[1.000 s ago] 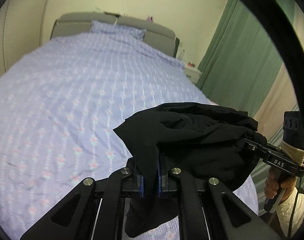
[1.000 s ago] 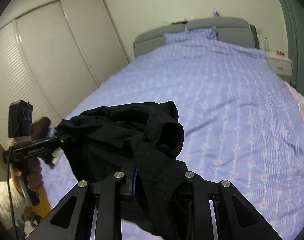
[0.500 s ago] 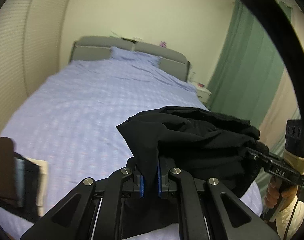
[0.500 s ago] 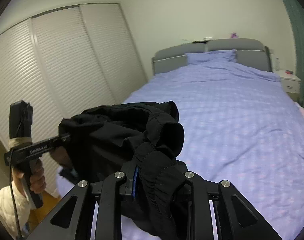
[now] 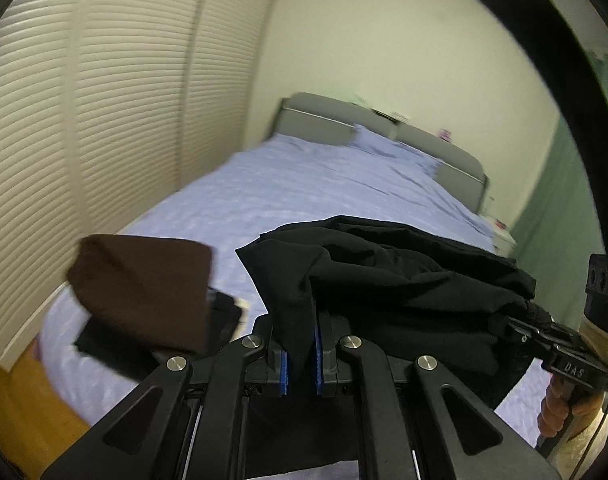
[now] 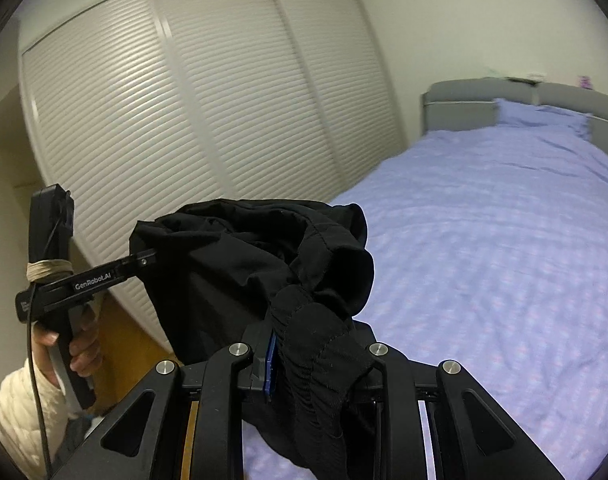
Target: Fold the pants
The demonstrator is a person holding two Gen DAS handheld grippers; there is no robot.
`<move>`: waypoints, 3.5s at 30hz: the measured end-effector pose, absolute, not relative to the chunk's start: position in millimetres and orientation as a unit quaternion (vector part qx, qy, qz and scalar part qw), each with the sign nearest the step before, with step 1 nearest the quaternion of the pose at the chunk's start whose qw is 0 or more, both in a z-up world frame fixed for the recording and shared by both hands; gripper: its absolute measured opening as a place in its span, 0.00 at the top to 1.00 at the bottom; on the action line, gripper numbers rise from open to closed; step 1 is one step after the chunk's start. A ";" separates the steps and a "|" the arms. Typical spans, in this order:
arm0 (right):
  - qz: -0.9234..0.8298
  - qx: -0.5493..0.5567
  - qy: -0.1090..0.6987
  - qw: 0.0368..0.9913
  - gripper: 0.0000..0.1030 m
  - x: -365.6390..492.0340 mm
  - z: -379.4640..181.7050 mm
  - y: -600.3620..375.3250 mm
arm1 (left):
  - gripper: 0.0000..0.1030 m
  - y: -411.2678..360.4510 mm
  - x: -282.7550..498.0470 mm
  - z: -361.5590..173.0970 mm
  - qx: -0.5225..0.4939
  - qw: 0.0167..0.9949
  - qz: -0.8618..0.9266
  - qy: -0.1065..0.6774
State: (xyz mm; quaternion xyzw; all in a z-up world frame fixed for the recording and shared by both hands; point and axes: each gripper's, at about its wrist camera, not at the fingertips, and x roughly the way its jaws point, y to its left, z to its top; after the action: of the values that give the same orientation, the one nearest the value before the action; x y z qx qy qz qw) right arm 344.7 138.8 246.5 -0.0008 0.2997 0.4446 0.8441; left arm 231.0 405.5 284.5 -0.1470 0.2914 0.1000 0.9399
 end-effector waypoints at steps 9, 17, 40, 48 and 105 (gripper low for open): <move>0.462 0.017 0.329 0.823 0.76 340.9 235.0 257.1 | 0.90 529.7 194.8 279.7 -0.147 0.933 0.115 0.307; 0.445 0.039 0.353 0.822 0.76 333.3 222.2 334.9 | 0.90 610.7 202.7 273.1 -0.144 0.928 0.094 0.331; 0.354 0.060 0.467 0.808 0.75 441.7 146.2 461.5 | 0.90 709.4 336.4 174.0 -0.090 0.890 0.065 0.442; 0.334 0.056 0.482 0.808 0.69 458.1 133.5 469.2 | 0.88 714.8 353.5 156.2 -0.086 0.881 0.071 0.460; 0.214 0.029 0.427 0.878 0.44 466.4 91.3 499.4 | 0.62 744.6 472.0 -7.9 -0.114 0.844 0.249 0.460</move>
State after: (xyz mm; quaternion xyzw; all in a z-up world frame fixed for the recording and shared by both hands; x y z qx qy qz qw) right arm 466.4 499.4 91.3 0.0288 0.4266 0.2143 0.8782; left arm 472.0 744.6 -7.9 -0.1142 0.4603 0.2494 0.8443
